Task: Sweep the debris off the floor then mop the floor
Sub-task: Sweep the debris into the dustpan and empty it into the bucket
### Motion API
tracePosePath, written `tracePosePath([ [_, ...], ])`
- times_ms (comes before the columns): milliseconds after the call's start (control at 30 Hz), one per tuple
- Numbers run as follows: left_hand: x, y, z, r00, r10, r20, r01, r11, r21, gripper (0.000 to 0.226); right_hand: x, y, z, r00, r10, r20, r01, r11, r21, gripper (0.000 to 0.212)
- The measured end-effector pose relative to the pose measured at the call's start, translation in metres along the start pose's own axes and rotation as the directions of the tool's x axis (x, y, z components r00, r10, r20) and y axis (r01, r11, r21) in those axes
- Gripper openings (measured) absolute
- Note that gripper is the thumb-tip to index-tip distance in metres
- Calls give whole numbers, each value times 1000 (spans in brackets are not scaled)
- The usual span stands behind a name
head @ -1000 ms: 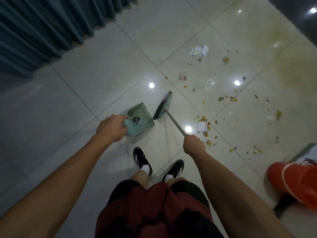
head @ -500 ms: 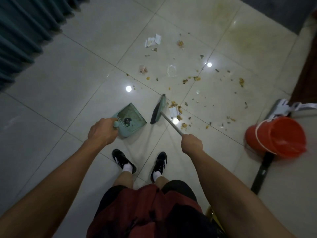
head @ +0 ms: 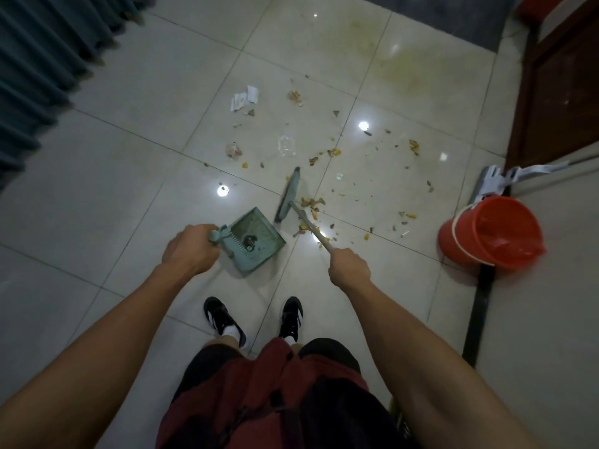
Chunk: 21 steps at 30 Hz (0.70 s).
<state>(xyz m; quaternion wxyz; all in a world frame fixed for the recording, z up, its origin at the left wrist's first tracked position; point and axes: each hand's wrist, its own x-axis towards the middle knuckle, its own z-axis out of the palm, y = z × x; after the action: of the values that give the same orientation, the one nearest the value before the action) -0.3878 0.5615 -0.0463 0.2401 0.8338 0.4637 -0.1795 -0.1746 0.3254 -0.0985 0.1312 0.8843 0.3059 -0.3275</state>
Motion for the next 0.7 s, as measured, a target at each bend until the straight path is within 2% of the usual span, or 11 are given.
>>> tracePosePath([
  [267, 15, -56, -39, 996, -76, -56, 74, 996, -44, 10, 25, -70, -25, 996, -85, -31, 85, 996, 0, 31],
  [467, 44, -139, -76, 978, -203, -49, 194, 970, -144, 10, 58, -166, -55, 991, -135, -8, 135, 989, -60, 30],
  [700, 79, -215, -129, 951, -306, -46, 294, 940, -175, 27, 96, -280, -87, 979, -205, 1, 205, 976, -73, 28],
])
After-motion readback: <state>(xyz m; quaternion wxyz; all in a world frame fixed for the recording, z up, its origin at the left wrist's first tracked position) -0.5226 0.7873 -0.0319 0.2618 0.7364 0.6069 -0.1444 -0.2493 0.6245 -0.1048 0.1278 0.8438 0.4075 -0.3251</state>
